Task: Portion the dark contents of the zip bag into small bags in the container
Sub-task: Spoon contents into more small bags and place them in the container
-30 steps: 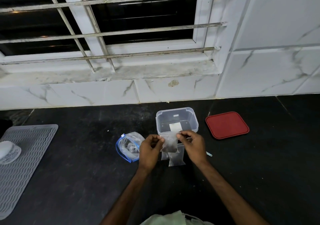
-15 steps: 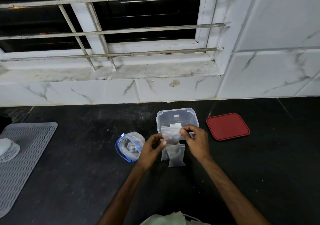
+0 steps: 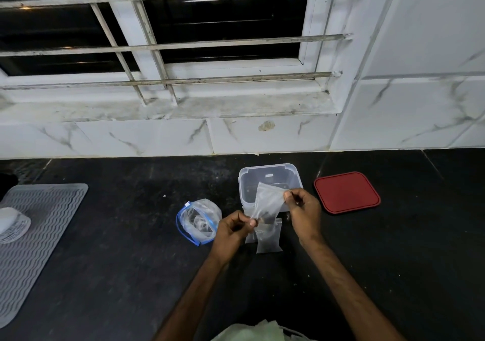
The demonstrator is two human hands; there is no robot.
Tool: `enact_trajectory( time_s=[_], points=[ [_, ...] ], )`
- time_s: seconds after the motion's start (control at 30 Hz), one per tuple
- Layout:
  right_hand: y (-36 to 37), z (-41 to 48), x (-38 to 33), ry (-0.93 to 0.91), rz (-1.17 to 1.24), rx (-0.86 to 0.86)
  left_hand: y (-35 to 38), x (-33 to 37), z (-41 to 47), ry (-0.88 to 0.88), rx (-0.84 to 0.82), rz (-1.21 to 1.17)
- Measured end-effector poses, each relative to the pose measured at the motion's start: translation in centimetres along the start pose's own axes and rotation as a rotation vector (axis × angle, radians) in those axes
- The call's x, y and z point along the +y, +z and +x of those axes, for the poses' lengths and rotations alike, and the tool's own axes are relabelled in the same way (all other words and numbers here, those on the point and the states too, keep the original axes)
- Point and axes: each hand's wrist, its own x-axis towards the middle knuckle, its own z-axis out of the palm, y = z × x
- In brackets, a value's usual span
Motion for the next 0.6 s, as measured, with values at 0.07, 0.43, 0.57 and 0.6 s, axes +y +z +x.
enact_trajectory(
  time_s=[0.07,0.43,0.57,0.6],
  points=[
    [-0.2,-0.2,-0.8,-0.146,-0.097,-0.049,-0.7,-0.1,0.0,-0.017,-0.046,0.037],
    [-0.1,-0.3,-1.3,-0.423,-0.376,-0.109,-0.1,3.4,0.7,0.197,0.165,0.172],
    [-0.4,-0.4,-1.0,-0.353,-0.282,-0.215,0.0,3.4,0.3,0.199,0.205,0.106],
    [-0.4,-0.5,-0.9,-0.351,-0.272,-0.241,0.0,3.3,0.2,0.208,0.221,0.103]
  ],
)
